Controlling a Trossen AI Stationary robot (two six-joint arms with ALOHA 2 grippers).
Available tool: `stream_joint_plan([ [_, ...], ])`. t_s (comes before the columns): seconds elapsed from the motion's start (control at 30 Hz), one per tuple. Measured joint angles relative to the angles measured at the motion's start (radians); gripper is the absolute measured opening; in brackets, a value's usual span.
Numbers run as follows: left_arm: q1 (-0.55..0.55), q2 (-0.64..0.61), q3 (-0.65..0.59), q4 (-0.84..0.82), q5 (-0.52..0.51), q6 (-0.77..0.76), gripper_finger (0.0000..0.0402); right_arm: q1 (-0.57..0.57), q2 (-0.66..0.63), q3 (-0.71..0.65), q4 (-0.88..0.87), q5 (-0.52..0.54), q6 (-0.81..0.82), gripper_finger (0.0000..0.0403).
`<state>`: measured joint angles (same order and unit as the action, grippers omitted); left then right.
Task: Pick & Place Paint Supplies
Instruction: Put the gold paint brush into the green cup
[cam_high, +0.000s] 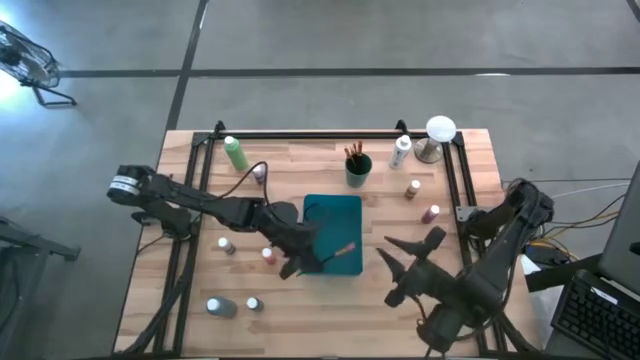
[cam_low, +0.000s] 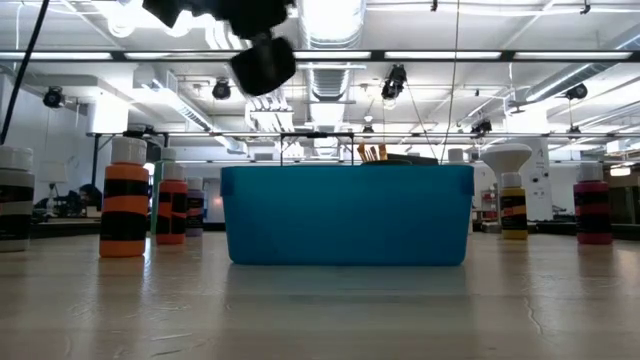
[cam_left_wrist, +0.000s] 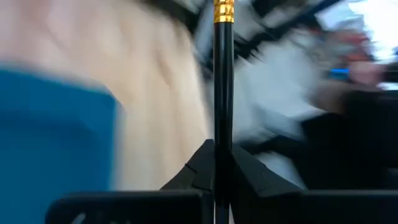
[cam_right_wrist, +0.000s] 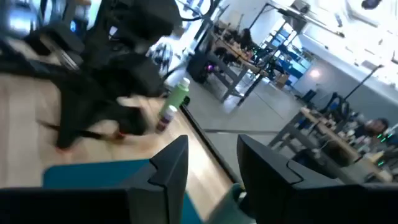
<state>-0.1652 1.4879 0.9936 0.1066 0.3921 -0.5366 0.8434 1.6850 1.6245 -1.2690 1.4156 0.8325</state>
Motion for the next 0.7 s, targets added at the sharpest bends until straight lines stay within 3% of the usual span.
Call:
stream_joint_plan([
  [0.2, -0.028, -0.001, 0.027, 0.125, -0.432, 0.352, 0.0021, -0.003, -0.094, -0.269, 0.421, 0.132, -0.080, 0.0118],
  [0.43, -0.071, -0.002, 0.027, 0.245, -0.753, 0.562, 0.0021, -0.037, -0.258, -0.500, 0.754, 0.156, -0.090, 0.0109],
  [0.53, -0.080, -0.001, 0.025, 0.278, -0.838, 0.617, 0.0021, -0.046, -0.305, -0.585, 0.910, 0.151, -0.139, 0.0125],
  [0.7, -0.079, -0.001, 0.021, 0.334, -0.862, 0.652, 0.0021, -0.060, -0.338, -0.656, 1.128, 0.083, -0.268, 0.0161],
])
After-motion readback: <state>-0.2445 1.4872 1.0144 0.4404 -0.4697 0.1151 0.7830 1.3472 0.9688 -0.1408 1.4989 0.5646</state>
